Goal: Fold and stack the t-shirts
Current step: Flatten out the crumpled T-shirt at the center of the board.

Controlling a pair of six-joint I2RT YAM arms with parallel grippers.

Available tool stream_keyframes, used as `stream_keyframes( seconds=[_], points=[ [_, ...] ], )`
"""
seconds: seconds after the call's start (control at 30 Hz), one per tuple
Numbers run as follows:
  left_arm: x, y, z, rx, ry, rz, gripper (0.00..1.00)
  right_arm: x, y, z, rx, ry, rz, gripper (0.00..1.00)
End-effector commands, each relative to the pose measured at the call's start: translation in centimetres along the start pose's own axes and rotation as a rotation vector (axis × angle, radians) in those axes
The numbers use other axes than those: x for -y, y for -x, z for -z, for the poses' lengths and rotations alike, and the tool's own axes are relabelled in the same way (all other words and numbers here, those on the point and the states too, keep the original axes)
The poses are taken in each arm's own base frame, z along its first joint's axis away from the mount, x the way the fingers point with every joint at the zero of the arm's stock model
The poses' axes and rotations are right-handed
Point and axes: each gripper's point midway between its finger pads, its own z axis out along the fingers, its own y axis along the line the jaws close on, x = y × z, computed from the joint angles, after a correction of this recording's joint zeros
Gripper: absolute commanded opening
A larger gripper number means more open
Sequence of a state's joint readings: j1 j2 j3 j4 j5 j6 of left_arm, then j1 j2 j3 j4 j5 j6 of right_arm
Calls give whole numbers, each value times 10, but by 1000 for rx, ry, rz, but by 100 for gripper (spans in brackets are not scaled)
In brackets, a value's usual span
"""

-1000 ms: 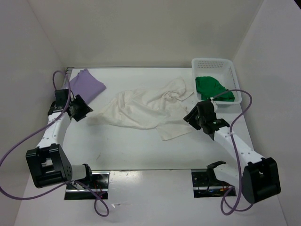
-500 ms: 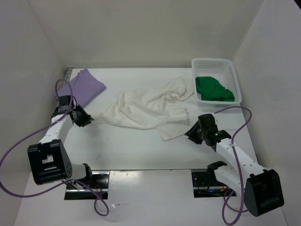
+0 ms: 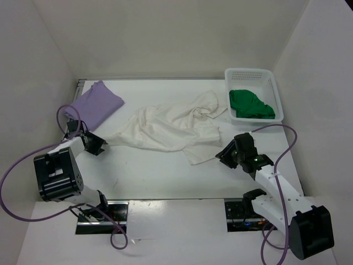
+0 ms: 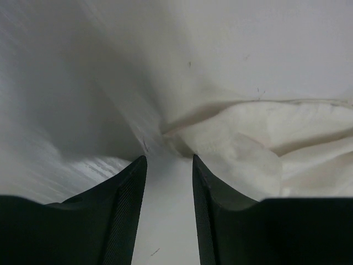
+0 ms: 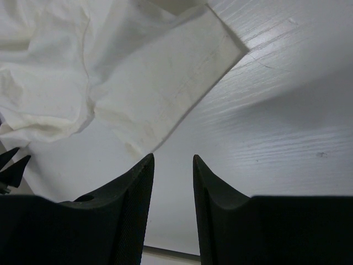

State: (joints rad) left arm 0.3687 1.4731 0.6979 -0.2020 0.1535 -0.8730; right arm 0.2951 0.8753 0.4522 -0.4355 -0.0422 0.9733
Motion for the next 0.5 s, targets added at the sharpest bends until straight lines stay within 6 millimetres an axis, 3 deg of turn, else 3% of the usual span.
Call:
stream_keyframes(
  seconds=[0.0, 0.23, 0.47],
  points=[
    [3, 20, -10, 57, -11, 52, 47, -6, -2, 3, -7, 31, 23, 40],
    [-4, 18, -28, 34, 13, 58, 47, -10, 1, 1, -7, 31, 32, 40],
    [-9, 15, -42, 14, 19, 43, 22, -18, 7, 1, -1, 39, 51, 40]
  ],
)
